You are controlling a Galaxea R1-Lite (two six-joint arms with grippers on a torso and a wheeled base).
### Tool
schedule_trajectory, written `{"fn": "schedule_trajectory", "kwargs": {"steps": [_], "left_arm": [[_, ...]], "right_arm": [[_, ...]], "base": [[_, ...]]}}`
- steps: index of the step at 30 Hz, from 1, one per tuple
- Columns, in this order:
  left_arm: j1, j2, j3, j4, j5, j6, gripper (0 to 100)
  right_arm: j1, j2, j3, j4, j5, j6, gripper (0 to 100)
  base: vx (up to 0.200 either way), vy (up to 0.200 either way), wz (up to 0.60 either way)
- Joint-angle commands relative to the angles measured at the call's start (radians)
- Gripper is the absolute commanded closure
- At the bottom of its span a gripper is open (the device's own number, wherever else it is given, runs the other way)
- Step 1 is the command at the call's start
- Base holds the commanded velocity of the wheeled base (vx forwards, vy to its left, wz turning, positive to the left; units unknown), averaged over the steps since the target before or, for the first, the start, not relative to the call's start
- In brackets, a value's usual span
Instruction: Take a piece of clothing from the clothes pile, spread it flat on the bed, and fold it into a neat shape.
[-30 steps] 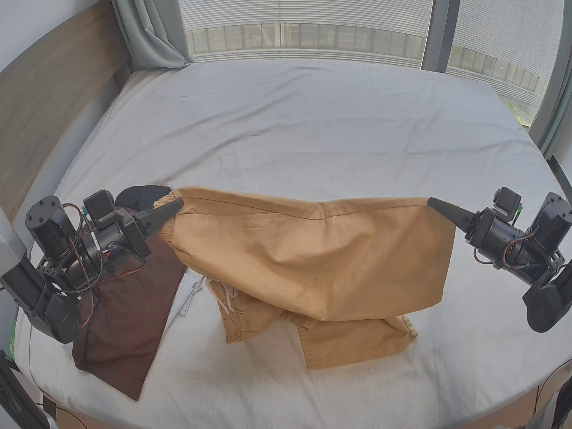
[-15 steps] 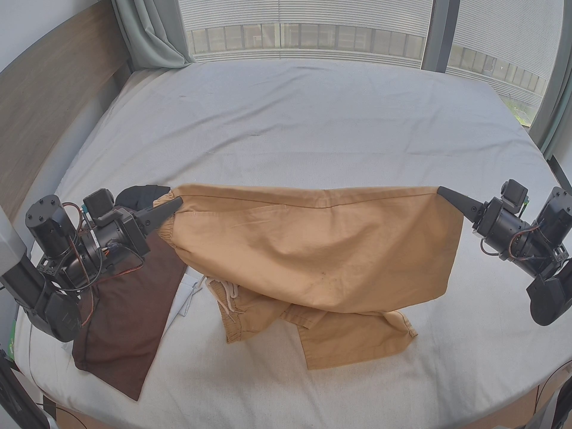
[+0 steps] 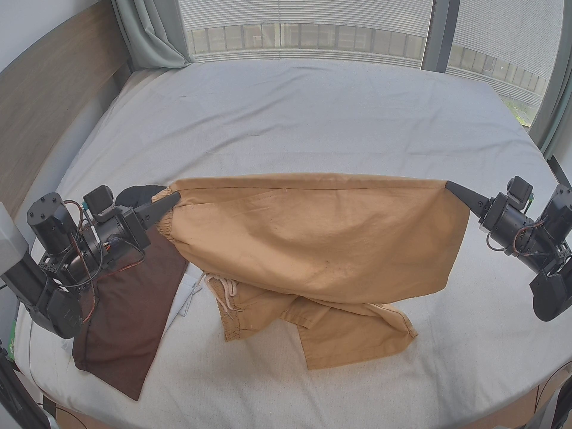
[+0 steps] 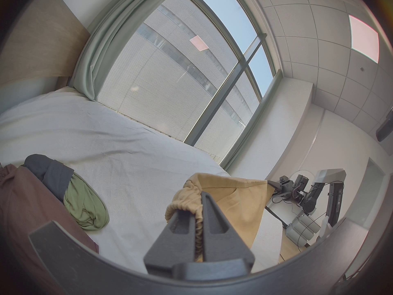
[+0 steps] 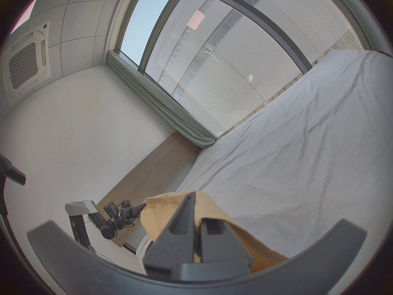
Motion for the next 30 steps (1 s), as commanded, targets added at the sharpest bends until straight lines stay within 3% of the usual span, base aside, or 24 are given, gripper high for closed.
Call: {"fn": "schedule_trajectory", "kwargs": {"steps": [1,17,30], "left_arm": [[0.002,0.011,-0.01,-0.001,0.002,-0.004,100],[0.01,0.028,-0.028,-0.001,0.008,-0.002,100],[-0.01,0.095,-0.134,-0.001,0.129,-0.117,100]], "right_arm": [[-0.003,0.004,0.0,-0.001,0.002,0.0,100],[0.006,0.008,0.0,-0.001,0.002,-0.003,100],[0.011,0.085,-0.075,0.0,0.0,-0.002,100]], "base": [[0.0,0.0,0.0],[0.0,0.0,0.0],[0.0,0.0,0.0]]}}
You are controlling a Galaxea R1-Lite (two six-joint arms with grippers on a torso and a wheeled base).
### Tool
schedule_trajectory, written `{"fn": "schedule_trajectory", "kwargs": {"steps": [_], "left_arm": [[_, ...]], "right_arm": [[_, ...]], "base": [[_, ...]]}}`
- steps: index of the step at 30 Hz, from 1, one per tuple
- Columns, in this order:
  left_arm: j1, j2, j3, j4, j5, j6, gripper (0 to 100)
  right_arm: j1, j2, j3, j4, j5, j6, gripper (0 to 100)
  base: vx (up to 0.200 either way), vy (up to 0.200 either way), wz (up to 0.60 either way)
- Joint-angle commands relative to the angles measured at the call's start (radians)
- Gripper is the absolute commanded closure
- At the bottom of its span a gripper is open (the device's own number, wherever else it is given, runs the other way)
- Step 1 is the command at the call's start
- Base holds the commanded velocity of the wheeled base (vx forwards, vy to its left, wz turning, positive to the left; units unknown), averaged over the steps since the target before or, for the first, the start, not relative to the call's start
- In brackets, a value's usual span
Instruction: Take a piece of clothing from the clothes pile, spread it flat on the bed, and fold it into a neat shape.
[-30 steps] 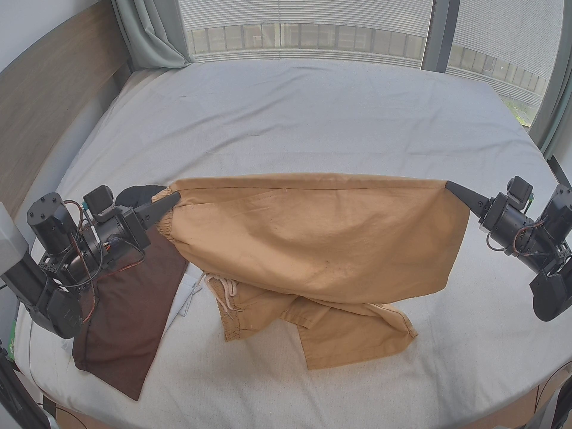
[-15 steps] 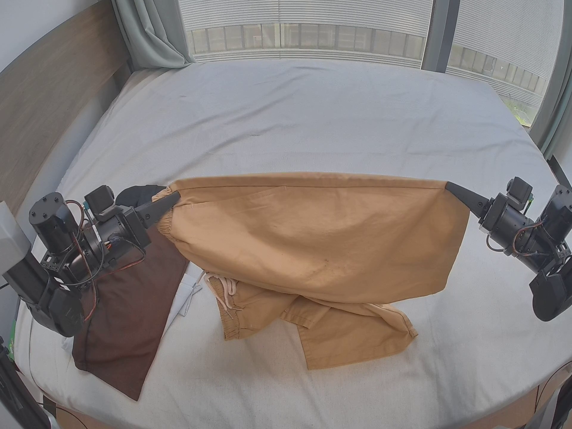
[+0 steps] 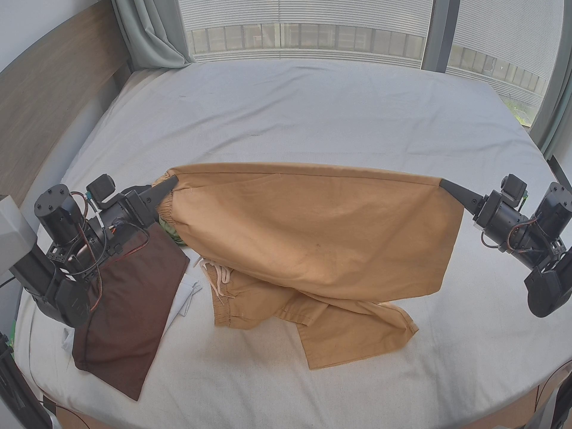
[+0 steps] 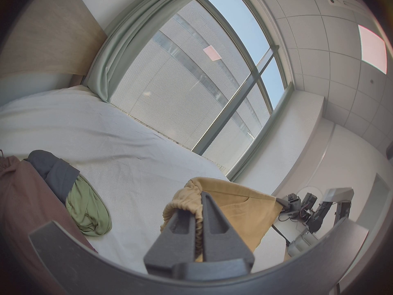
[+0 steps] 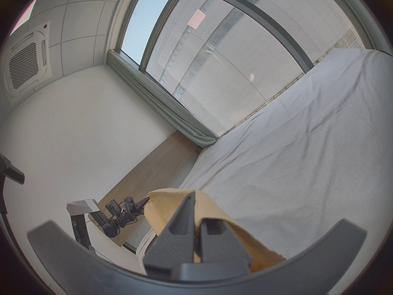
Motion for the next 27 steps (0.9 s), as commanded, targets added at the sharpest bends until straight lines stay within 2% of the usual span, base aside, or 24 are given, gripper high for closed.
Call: {"fn": "schedule_trajectory", "kwargs": {"steps": [1,9,13,16,27], "left_arm": [[-0.007,0.05,-0.049,0.0,0.023,-0.015,100],[-0.019,0.136,-0.14,0.0,0.052,-0.018,100],[-0.021,0.168,-0.166,0.001,0.054,-0.02,100],[-0.022,0.188,-0.192,0.001,0.063,-0.021,100],[-0.042,0.265,-0.298,0.001,0.081,-0.089,100]], "right_arm": [[-0.003,0.054,-0.039,0.0,0.001,0.0,100],[-0.012,0.152,-0.146,0.0,-0.006,0.0,100],[-0.009,0.192,-0.2,0.0,-0.05,-0.001,100],[-0.009,0.215,-0.226,0.002,-0.052,-0.001,100],[-0.01,0.308,-0.347,0.002,-0.058,0.037,100]], "base": [[0.0,0.0,0.0],[0.0,0.0,0.0],[0.0,0.0,0.0],[0.0,0.0,0.0],[0.0,0.0,0.0]]}}
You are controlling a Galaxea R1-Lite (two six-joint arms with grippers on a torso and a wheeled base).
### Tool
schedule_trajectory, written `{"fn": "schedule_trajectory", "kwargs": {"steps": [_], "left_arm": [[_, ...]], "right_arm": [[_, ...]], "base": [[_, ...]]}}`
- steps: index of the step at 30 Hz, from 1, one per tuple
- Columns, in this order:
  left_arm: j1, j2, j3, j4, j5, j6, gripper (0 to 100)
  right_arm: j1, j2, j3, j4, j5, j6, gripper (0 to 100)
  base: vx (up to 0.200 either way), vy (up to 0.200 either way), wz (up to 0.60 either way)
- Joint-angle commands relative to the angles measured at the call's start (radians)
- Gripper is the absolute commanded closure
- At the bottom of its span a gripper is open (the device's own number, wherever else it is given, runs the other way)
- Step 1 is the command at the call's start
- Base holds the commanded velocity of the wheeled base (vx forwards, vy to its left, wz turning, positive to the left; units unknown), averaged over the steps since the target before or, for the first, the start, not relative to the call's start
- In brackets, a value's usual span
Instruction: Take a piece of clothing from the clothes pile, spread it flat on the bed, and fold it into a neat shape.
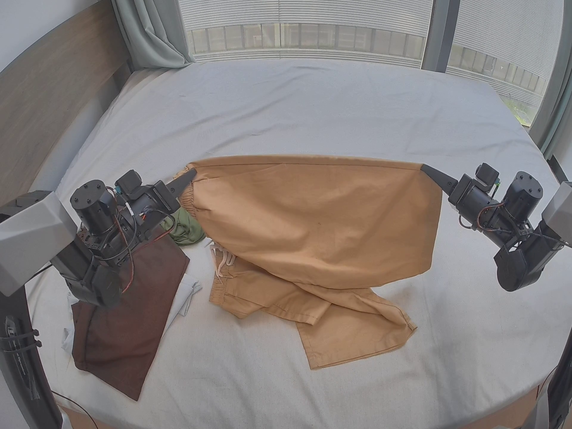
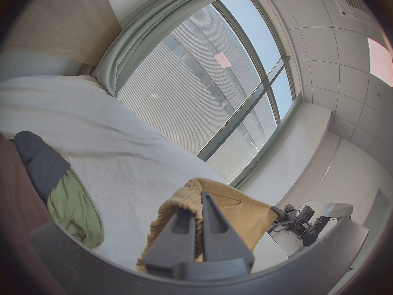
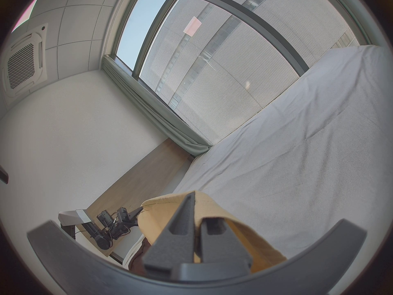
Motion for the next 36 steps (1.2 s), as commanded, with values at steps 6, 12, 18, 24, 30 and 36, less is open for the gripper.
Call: {"fn": "schedule_trajectory", "kwargs": {"steps": [6,12,18,24,30,36], "left_arm": [[-0.008,0.088,-0.098,-0.001,0.023,-0.008,100],[-0.008,0.11,-0.104,-0.001,0.023,-0.051,100],[-0.009,0.142,-0.147,-0.001,0.029,-0.075,100],[-0.008,0.186,-0.198,-0.001,0.053,-0.077,100],[-0.008,0.202,-0.235,-0.001,0.063,-0.141,100],[-0.008,0.226,-0.271,-0.001,0.064,-0.175,100]], "right_arm": [[0.0,0.08,-0.102,-0.001,-0.004,0.024,100],[-0.003,0.111,-0.162,-0.001,-0.004,0.031,100],[-0.014,0.152,-0.219,-0.001,-0.004,0.053,100],[-0.022,0.207,-0.273,0.003,-0.003,0.054,100],[-0.023,0.267,-0.337,0.019,-0.004,0.06,100],[-0.025,0.307,-0.414,0.032,-0.008,0.071,100]], "base": [[0.0,0.0,0.0],[0.0,0.0,0.0],[0.0,0.0,0.0],[0.0,0.0,0.0],[0.0,0.0,0.0],[0.0,0.0,0.0]]}}
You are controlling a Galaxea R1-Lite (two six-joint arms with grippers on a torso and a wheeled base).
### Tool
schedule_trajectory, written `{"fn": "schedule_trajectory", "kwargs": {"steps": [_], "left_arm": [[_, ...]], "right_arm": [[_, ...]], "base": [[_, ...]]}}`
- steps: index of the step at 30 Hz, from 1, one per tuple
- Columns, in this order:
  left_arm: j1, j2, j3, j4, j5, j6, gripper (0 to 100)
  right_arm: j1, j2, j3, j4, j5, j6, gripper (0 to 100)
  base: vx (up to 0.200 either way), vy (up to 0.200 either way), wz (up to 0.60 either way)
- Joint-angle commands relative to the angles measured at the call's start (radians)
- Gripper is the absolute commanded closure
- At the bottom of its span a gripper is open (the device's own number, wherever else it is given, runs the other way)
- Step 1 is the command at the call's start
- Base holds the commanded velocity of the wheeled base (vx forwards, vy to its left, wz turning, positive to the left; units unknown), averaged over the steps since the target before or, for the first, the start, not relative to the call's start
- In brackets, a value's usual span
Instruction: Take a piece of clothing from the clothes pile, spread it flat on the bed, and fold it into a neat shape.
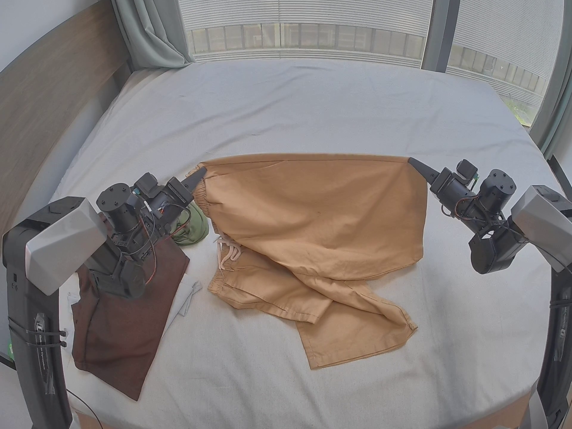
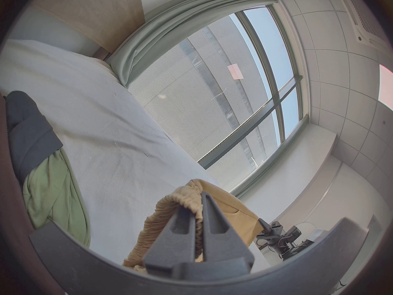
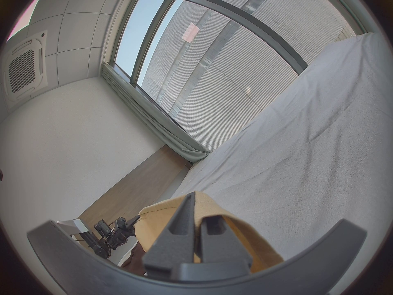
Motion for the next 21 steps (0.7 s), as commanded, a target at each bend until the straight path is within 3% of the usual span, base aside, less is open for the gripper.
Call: {"fn": "schedule_trajectory", "kwargs": {"steps": [1,17,18,21], "left_arm": [[0.0,0.033,-0.034,-0.001,0.001,-0.005,100],[0.006,0.123,-0.138,0.002,0.004,-0.007,100],[0.006,0.125,-0.143,0.002,0.004,-0.008,0],[0.003,0.126,-0.151,0.002,0.004,-0.02,0]], "right_arm": [[0.001,0.046,-0.051,0.004,-0.006,0.01,100],[0.004,0.083,-0.145,0.072,-0.032,0.01,100],[0.004,0.089,-0.151,0.075,-0.038,0.01,0],[0.001,0.116,-0.192,0.08,-0.055,0.01,0]], "base": [[0.0,0.0,0.0],[0.0,0.0,0.0],[0.0,0.0,0.0],[0.0,0.0,0.0]]}}
